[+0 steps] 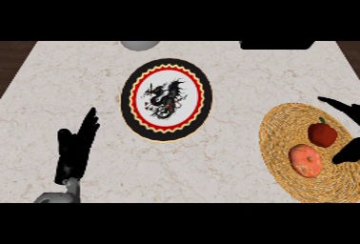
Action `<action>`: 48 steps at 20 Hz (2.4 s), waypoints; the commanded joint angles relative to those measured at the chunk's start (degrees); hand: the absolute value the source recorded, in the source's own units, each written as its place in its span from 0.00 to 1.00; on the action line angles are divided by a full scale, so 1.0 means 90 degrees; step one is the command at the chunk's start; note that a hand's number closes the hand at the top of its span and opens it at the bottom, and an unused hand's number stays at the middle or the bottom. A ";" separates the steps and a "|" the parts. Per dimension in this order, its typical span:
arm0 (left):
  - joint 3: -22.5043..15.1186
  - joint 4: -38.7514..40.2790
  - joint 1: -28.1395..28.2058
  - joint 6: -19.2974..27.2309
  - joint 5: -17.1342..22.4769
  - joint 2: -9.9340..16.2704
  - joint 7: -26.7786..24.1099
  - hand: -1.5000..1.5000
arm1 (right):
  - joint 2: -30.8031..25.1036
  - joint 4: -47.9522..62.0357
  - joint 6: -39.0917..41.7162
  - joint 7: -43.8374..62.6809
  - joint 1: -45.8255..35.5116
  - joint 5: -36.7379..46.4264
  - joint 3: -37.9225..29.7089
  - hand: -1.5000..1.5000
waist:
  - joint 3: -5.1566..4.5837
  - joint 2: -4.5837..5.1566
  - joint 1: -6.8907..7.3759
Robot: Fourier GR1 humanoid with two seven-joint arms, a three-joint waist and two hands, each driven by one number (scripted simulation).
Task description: Pick the bell pepper from the placemat and place it in the plate
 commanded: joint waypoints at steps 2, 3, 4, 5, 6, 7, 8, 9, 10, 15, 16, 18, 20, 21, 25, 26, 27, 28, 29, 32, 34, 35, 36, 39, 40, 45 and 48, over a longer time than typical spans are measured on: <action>0.0285 0.0029 -0.0165 -0.0152 0.0026 0.0052 0.0087 0.50 | 0.0444 0.0310 -0.0236 -0.0095 -0.0049 0.0424 -0.0001 0.00 | -0.0001 0.0000 0.0001; -0.0039 -0.0168 0.0246 0.0023 -0.0233 -0.0165 -0.0034 0.50 | 0.0484 -0.0857 0.0063 0.0654 0.0395 0.0076 -0.0171 0.00 | -0.0004 -0.0017 -0.0038; 0.0166 0.0206 -0.0215 -0.0031 -0.0196 -0.0168 -0.0031 0.50 | 0.0528 -0.0069 -0.0212 0.0121 0.0149 0.0476 -0.0120 0.00 | -0.0001 -0.0003 -0.0016; 0.0323 0.0492 -0.0344 -0.0130 -0.0108 -0.0083 -0.0244 0.50 | 0.0519 0.0155 -0.0336 -0.0045 0.0240 0.0586 -0.0055 0.00 | -0.0001 0.0001 -0.0017; 0.0229 0.0154 -0.0155 -0.0063 -0.0181 -0.0172 0.0014 0.50 | 0.0596 0.0057 -0.0032 0.0180 0.0034 0.0583 -0.0104 0.00 | -0.0001 -0.0003 -0.0008; 0.0351 0.0269 -0.0164 -0.0213 -0.0139 -0.0015 -0.0121 0.50 | 0.0215 0.0452 0.0148 -0.0190 -0.0193 0.0609 -0.0247 0.00 | -0.0001 0.0001 0.0002; 0.0274 0.0046 -0.0320 -0.0035 -0.0221 -0.0142 0.0205 0.50 | 0.0368 0.0562 -0.0349 -0.0503 0.0161 0.0756 -0.0209 0.00 | 0.0000 0.0000 -0.0006; 0.0073 -0.0365 0.0110 -0.0044 -0.0269 -0.0231 0.0200 0.50 | 0.0558 0.1108 -0.0355 -0.0370 -0.0514 0.0909 -0.0158 1.00 | 0.0002 0.0005 0.0040; 0.0193 0.0183 -0.0143 -0.0060 -0.0352 -0.0173 -0.0046 0.50 | 0.0287 -0.0051 -0.0184 -0.0343 0.0194 0.0832 -0.0111 1.00 | -0.0002 -0.0007 -0.0029; -0.0029 -0.0064 0.0068 -0.0030 -0.0431 -0.0456 0.0022 0.50 | 0.0301 0.0884 -0.0790 -0.1125 -0.0230 0.1200 -0.0244 1.00 | 0.0000 0.0001 0.0002; 0.0071 -0.0414 0.0460 -0.0200 -0.0321 -0.0249 -0.0043 0.50 | 0.0749 0.0756 -0.1087 -0.0747 -0.0191 0.1337 -0.0080 1.00 | 0.0000 -0.0004 0.0018; 0.0407 0.0100 -0.0122 -0.0364 -0.0151 -0.0133 -0.0052 0.50 | 0.0697 0.1273 -0.1339 -0.1025 -0.0538 0.1430 -0.0259 1.00 | 0.0001 0.0011 0.0020; 0.0258 -0.0424 -0.0172 -0.0166 -0.0338 -0.0182 0.0549 0.50 | 0.0563 0.0814 -0.1514 -0.0882 -0.0204 0.1429 -0.0371 1.00 | 0.0001 -0.0001 -0.0005; 0.0313 -0.0141 0.0000 -0.0234 -0.0280 -0.0185 0.0173 0.50 | 0.0400 0.0754 -0.1740 -0.0992 -0.0038 0.1355 -0.0546 1.00 | 0.0000 -0.0001 -0.0021; 0.0162 -0.0045 -0.0148 -0.0304 -0.0311 -0.0221 0.0180 0.50 | 0.2707 -0.0244 -0.2299 0.1687 -0.1121 0.1830 0.0271 1.00 | -0.0037 -0.0049 0.0227; 0.0078 -0.0094 -0.0187 -0.0309 -0.0332 -0.0276 0.0182 0.50 | 0.3118 -0.0241 -0.2416 0.1950 -0.1335 0.1900 0.0393 1.00 | -0.0044 -0.0048 0.0436; -0.0032 -0.0092 -0.0248 -0.0373 -0.0350 -0.0308 0.0242 0.50 | 0.3456 -0.0189 -0.2509 0.2144 -0.1502 0.1979 0.0516 1.00 | -0.0048 -0.0010 0.0665; -0.0046 -0.0070 -0.0253 -0.0413 -0.0391 -0.0247 0.0176 0.50 | 0.3733 -0.0171 -0.2642 0.2388 -0.1736 0.1996 0.0513 1.00 | -0.0054 0.0025 0.0878; -0.0132 -0.0089 -0.0299 -0.0501 -0.0366 -0.0276 0.0226 0.50 | 0.3951 -0.0226 -0.2898 0.2781 -0.1940 0.2248 0.0643 1.00 | -0.0064 -0.0010 0.0881; -0.0183 -0.0028 -0.0433 -0.0501 -0.0421 -0.0292 0.0255 0.50 | 0.4322 -0.0203 -0.3506 0.4032 -0.2672 0.2699 0.0941 1.00 | -0.0054 0.0018 0.0987; -0.0268 0.0034 -0.0450 -0.0470 -0.0482 -0.0368 0.0199 0.50 | 0.4341 -0.0175 -0.3776 0.4798 -0.3121 0.2829 0.1250 1.00 | -0.0047 0.0030 0.1079; -0.0313 0.0033 -0.0611 -0.0532 -0.0476 -0.0369 0.0309 0.50 | 0.4347 -0.0223 -0.3992 0.5058 -0.3272 0.2862 0.1404 1.00 | -0.0040 0.0032 0.1118; -0.0306 0.0080 -0.0690 -0.0469 -0.0490 -0.0430 0.0313 0.50 | 0.4352 -0.0203 -0.4240 0.5463 -0.3523 0.2995 0.1507 1.00 | -0.0038 0.0048 0.1051; -0.0258 0.0053 -0.0554 -0.0543 -0.0438 -0.0347 0.0281 0.50 | 0.4362 -0.0151 -0.4667 0.6701 -0.4214 0.3672 0.1747 1.00 | -0.0055 -0.0020 0.1062; -0.0245 0.0074 -0.0622 -0.0461 -0.0472 -0.0391 0.0294 0.50 | 0.4364 -0.0141 -0.4910 0.7062 -0.4292 0.3792 0.1951 1.00 | -0.0047 -0.0001 0.1036; -0.0327 0.0099 -0.0666 -0.0326 -0.0568 -0.0529 0.0365 0.50 | 0.4368 0.0293 -0.5046 0.9027 -0.5008 0.4063 0.2605 1.00 | -0.0032 0.0046 0.0955; -0.0230 0.0229 -0.0779 -0.0404 -0.0528 -0.0434 0.0340 0.50 | 0.4368 0.0614 -0.5022 0.9554 -0.5233 0.3942 0.2737 1.00 | -0.0031 0.0105 0.0917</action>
